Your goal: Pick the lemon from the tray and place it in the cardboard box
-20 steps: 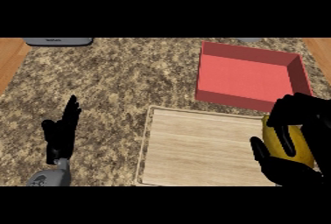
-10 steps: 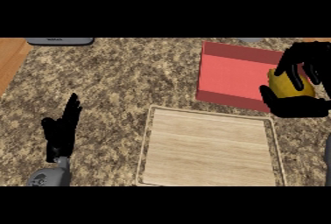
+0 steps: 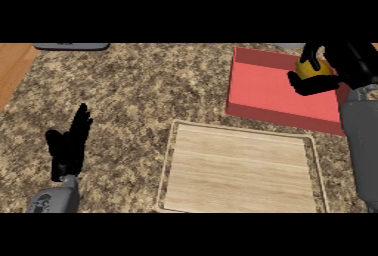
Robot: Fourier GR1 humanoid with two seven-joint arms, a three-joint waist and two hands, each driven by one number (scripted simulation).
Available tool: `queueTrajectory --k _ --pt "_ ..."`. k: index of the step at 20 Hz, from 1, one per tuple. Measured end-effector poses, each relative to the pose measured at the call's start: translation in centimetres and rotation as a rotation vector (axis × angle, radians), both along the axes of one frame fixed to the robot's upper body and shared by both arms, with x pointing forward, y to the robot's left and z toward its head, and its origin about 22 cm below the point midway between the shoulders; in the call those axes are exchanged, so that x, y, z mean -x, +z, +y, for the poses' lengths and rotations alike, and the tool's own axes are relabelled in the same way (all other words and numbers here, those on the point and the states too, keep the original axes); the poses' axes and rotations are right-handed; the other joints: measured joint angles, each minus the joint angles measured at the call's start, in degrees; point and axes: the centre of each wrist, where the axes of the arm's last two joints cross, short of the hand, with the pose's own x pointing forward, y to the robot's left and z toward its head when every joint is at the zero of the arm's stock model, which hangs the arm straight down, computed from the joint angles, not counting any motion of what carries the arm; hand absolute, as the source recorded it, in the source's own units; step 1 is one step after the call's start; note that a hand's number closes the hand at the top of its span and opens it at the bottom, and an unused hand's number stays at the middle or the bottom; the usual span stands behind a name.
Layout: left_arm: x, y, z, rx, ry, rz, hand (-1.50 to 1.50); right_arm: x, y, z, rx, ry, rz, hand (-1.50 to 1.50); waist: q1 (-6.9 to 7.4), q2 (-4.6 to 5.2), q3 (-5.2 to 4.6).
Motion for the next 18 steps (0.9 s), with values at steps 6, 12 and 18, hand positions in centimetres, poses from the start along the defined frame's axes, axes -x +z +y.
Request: queueTrajectory --k 6,12,18 --pt "0.1 -0.4 -0.6 0.002 -0.006 -0.002 0.0 -3.7 -3.3 -0.6 -0.089 -0.053 0.096 -1.5 0.4 0.14 0.02" --pt "-0.3 0.5 -0.5 0.0 -0.016 -0.01 0.0 -5.2 -5.7 -2.4 -0.268 0.011 0.134 -1.5 0.52 0.2 0.06" --pt "0.3 0.1 -0.4 0.002 -0.012 -0.003 0.0 -5.6 -6.1 -3.9 -0.547 0.125 0.096 -1.5 0.26 0.09 0.08"
